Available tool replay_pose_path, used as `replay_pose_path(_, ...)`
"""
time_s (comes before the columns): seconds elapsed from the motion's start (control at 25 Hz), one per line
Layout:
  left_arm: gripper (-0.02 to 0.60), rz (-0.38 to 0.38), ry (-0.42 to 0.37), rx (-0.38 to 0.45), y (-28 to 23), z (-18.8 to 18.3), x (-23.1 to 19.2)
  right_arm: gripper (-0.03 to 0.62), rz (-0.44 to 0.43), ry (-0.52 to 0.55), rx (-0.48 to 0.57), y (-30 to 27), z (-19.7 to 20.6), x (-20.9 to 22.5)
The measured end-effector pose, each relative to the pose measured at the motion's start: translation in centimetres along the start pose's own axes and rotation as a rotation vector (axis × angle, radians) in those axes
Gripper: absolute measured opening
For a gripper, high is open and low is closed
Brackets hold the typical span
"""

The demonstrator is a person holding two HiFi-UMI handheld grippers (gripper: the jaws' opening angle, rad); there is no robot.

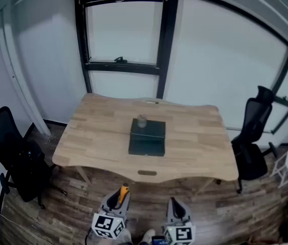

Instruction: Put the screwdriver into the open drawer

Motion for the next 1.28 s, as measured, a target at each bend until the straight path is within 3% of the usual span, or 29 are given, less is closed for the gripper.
replay_pose_path(0.28,0.114,0.001,-0.002,-0.013,-0.7,-0.4,0.8,-0.003,0.028,0.015,0.071,-0.3,0.7,1.3)
replay_pose_path(0.6,0.114,-0.013,-0.02,-0.023,-1.4,-0.4,0.9,-0.003,-0.012,-0.037,0.074,-1.0,-0.4,1.6)
replay_pose_path(1.04,0.114,-0.08,-0.021,0.001,-1.2,-0.6,1.7,-0.003,-0.069,-0.014,0.095,-0.7,-0.5,3.3)
replay_pose_path(1.28,0.114,-0.083,-0.014,-0.012,-3.2,-0.6,1.7,-0.003,-0.054,-0.01,0.078,-1.7,0.5,5.0)
Point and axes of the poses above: the fingertips, and each gripper's own axes: y backward along the fingers, x to its right, z out of its underside, the point moved 8 cm from there along y, backward along the fingers, and after that the axes turned 1 degree about y, right-handed, at the moved point
